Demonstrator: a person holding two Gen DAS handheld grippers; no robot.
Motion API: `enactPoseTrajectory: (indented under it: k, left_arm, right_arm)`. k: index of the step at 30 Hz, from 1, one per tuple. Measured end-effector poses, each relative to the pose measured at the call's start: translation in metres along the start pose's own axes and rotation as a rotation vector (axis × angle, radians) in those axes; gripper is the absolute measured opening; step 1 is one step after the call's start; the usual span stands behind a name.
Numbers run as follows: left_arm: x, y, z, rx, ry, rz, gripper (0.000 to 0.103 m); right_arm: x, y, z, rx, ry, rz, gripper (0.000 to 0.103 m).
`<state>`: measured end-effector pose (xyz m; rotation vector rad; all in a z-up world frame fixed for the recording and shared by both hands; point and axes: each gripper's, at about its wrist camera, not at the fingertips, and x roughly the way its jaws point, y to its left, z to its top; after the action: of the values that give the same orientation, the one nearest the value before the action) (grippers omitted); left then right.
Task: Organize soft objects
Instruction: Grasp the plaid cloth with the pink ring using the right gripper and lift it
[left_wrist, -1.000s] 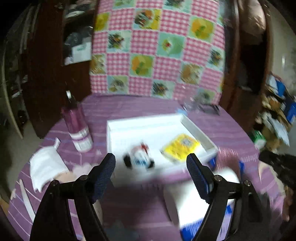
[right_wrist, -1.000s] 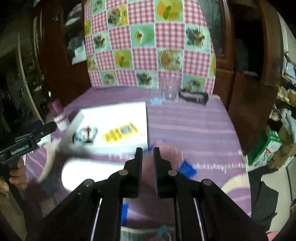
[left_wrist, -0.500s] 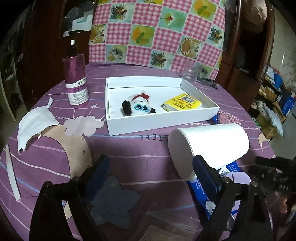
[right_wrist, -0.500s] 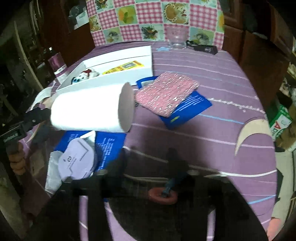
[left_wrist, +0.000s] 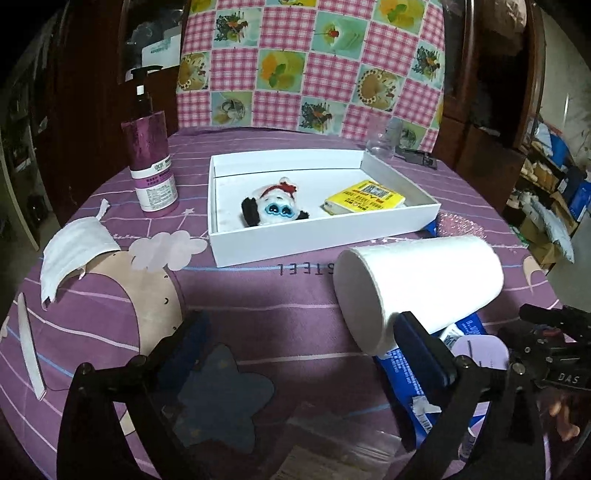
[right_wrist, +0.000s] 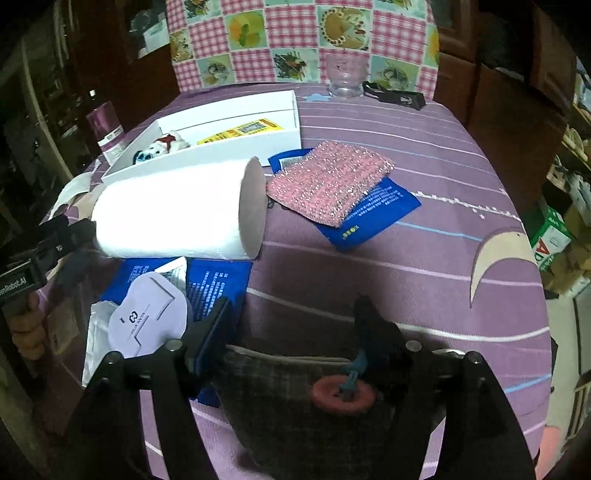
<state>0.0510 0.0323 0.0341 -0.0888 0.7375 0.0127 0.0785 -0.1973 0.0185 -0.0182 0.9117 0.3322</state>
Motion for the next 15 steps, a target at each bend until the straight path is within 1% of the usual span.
enactPoseTrajectory:
  k: [5,10,15]
  left_arm:
    - [0.0,0.0,0.0,-0.004,0.006,0.007,0.102]
    - [-0.001,0.007,0.0,-0.03,-0.002,-0.003,0.102]
    - [-0.005,0.012,0.002,-0.05,-0.022,-0.005,0.102]
  right_arm:
    - [-0.001,-0.002,0.002,0.007,0.008,0.001,0.069]
    - [-0.017,0.002,0.002,-0.009,-0.058,-0.048,0.069]
    - [-0.03,-0.002,0.002,0.023,-0.098,-0.046,0.069]
